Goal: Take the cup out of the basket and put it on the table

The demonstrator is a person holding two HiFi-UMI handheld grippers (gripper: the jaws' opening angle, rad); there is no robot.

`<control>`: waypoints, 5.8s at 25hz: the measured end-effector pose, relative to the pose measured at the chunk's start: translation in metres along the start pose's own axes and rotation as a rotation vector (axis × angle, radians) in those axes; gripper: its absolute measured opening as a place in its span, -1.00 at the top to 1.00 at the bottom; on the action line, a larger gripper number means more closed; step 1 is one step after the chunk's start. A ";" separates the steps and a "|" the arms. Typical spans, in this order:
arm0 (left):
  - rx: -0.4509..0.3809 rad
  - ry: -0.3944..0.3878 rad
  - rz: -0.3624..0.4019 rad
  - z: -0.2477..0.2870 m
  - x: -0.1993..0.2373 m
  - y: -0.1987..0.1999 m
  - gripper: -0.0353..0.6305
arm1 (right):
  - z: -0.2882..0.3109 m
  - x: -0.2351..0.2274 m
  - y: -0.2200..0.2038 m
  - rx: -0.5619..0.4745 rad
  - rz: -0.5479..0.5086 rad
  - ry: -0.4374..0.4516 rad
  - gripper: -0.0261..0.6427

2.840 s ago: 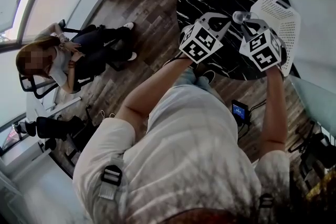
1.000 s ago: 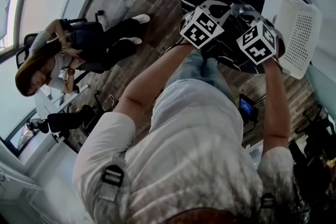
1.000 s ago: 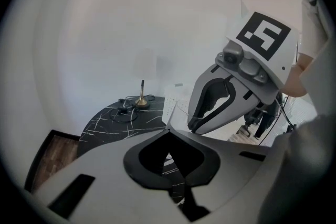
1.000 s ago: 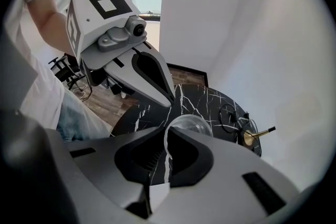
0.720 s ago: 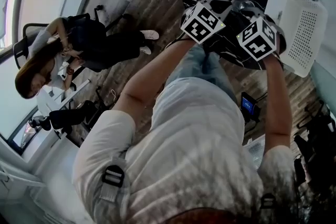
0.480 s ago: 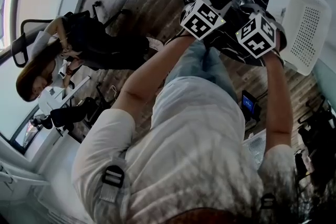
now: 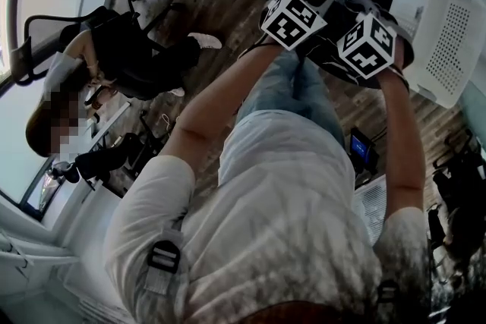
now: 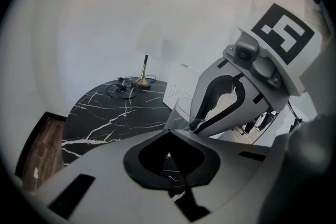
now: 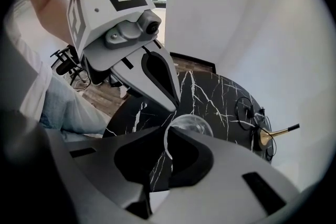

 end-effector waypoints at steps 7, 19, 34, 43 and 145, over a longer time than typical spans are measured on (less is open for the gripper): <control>0.028 -0.011 -0.021 0.019 0.005 -0.016 0.88 | 0.019 -0.005 -0.003 0.020 -0.006 0.008 0.85; 0.066 -0.018 -0.058 0.039 0.017 -0.032 0.88 | 0.037 -0.011 -0.004 0.042 -0.017 0.013 0.85; 0.073 -0.013 -0.080 0.044 0.019 -0.046 0.88 | 0.055 -0.005 -0.010 0.068 -0.043 0.004 0.85; 0.073 -0.008 -0.081 0.043 0.016 -0.050 0.88 | 0.056 -0.007 -0.012 0.076 -0.053 0.001 0.85; -0.754 -0.127 0.082 -0.244 -0.229 0.220 0.88 | -0.372 0.161 -0.071 -1.251 0.320 -0.688 0.90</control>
Point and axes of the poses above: the fingertips, and each gripper's own axes: z forward along the fingers, x to its left, y out of its top, the point moved 7 cm from there along -z, backward along the fingers, and after that the axes turned 10 degrees about y, right-handed, at the moved point
